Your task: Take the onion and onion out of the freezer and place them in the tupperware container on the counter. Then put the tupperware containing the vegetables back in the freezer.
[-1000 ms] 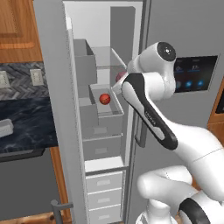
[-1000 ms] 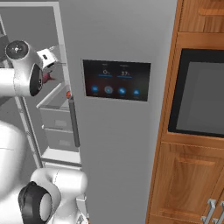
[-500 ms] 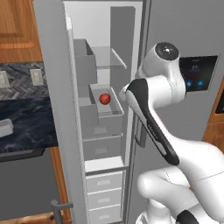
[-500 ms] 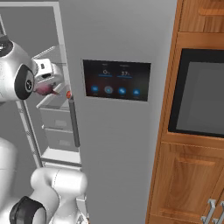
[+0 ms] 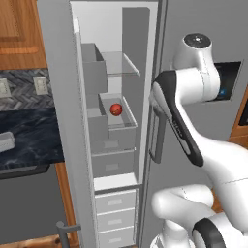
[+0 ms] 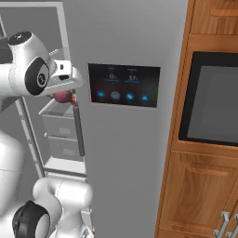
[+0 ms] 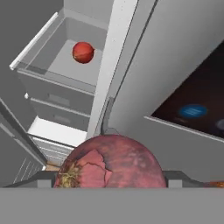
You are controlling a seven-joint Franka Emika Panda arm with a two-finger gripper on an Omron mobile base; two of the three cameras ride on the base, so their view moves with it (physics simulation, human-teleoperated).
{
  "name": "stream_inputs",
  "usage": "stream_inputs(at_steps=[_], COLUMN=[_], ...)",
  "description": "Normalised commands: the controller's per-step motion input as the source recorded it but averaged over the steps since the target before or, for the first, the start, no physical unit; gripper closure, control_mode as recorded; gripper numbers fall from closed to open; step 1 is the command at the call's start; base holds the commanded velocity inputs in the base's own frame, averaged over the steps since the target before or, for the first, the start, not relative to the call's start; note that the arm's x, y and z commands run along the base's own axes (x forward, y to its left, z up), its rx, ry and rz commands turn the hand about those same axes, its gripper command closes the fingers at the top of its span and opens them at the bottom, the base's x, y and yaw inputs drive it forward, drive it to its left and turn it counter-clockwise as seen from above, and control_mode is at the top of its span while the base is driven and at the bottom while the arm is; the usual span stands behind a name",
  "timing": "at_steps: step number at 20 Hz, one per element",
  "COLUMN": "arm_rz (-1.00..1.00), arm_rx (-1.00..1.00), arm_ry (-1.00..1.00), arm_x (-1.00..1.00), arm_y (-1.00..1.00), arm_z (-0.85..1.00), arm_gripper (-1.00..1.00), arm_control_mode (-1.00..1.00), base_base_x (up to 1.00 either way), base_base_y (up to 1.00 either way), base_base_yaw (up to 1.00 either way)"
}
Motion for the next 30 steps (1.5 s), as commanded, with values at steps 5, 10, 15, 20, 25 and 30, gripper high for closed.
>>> stream_inputs(at_steps=[5,10,15,20,25,30], arm_rz=[0.00,0.00,0.00,0.00,0.00,0.00], arm_rx=[0.00,0.00,0.00,0.00,0.00,0.00], arm_ry=[0.00,0.00,0.00,0.00,0.00,0.00], arm_x=[0.00,0.00,0.00,0.00,0.00,0.00], arm_y=[0.00,0.00,0.00,0.00,0.00,0.00], arm_z=[0.00,0.00,0.00,0.00,0.00,0.00], arm_gripper=[1.00,1.00,1.00,1.00,1.00,1.00], arm_control_mode=[1.00,1.00,1.00,1.00,1.00,1.00], base_base_x=[-0.98,-1.00,-0.91,-0.49,-0.12,0.00], base_base_y=[-0.02,0.12,0.59,0.99,1.00,1.00], base_base_yaw=[-0.12,-0.12,-0.08,-0.06,-0.07,-0.07])
